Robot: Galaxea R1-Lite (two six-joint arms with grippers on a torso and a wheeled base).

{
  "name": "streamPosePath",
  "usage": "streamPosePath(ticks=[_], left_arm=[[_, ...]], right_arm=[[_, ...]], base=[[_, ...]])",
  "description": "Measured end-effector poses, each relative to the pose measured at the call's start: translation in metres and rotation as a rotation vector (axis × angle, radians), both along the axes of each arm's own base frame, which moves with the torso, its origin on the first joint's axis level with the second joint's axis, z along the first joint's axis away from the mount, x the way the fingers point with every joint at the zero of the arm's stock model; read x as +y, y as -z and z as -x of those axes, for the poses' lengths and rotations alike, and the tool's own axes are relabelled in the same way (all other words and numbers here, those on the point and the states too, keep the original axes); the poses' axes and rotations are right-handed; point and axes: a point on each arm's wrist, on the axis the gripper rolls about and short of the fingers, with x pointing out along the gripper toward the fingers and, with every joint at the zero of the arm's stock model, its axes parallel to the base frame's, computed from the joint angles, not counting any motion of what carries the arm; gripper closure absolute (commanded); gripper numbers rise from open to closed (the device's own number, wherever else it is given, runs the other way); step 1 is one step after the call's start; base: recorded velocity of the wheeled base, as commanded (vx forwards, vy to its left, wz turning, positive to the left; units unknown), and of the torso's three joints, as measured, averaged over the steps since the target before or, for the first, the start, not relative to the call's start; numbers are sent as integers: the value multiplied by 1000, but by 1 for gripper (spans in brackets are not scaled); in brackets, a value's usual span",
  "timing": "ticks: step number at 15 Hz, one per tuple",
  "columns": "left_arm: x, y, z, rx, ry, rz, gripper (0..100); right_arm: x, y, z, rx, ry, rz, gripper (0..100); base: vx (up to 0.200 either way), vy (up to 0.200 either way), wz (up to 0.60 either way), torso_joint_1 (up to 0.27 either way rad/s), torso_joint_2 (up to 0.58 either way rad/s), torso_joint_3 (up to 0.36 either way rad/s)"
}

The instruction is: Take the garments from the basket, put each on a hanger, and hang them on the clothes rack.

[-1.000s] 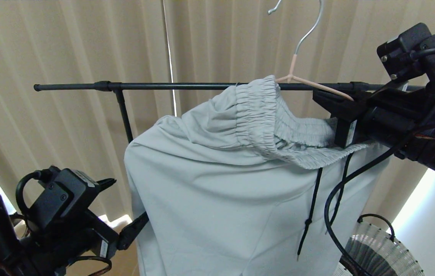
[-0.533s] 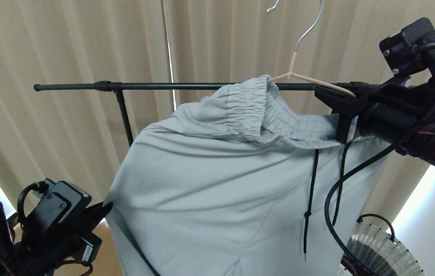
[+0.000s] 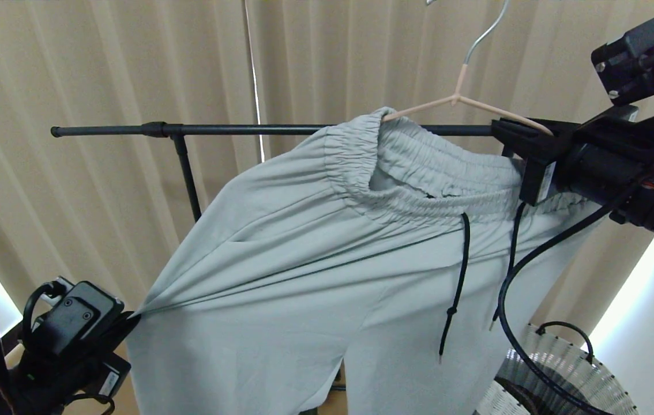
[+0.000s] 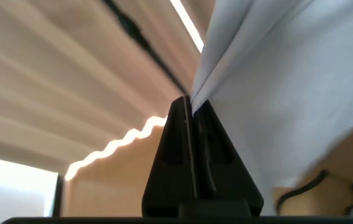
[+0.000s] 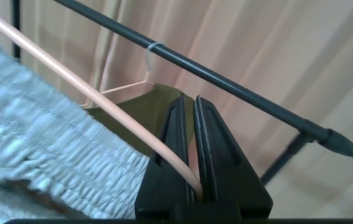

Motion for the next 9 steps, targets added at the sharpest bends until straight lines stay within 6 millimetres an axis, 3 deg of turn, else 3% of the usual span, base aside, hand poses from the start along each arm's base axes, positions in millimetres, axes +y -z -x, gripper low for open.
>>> streamPosePath(ticks=[7, 8, 9], left_arm=[[5, 1, -4, 9, -27, -22, 100], [5, 0, -5, 3, -25, -19, 0], [5, 0, -5, -2, -29, -16, 0]], right_arm=[[-7, -7, 2, -19, 21, -11, 100], [-7, -7, 2, -19, 21, -11, 100], [-7, -7, 2, -20, 24, -12, 100]], base=[[0, 0, 0, 0, 0, 0], [0, 0, 0, 0, 0, 0], [0, 0, 0, 0, 0, 0]])
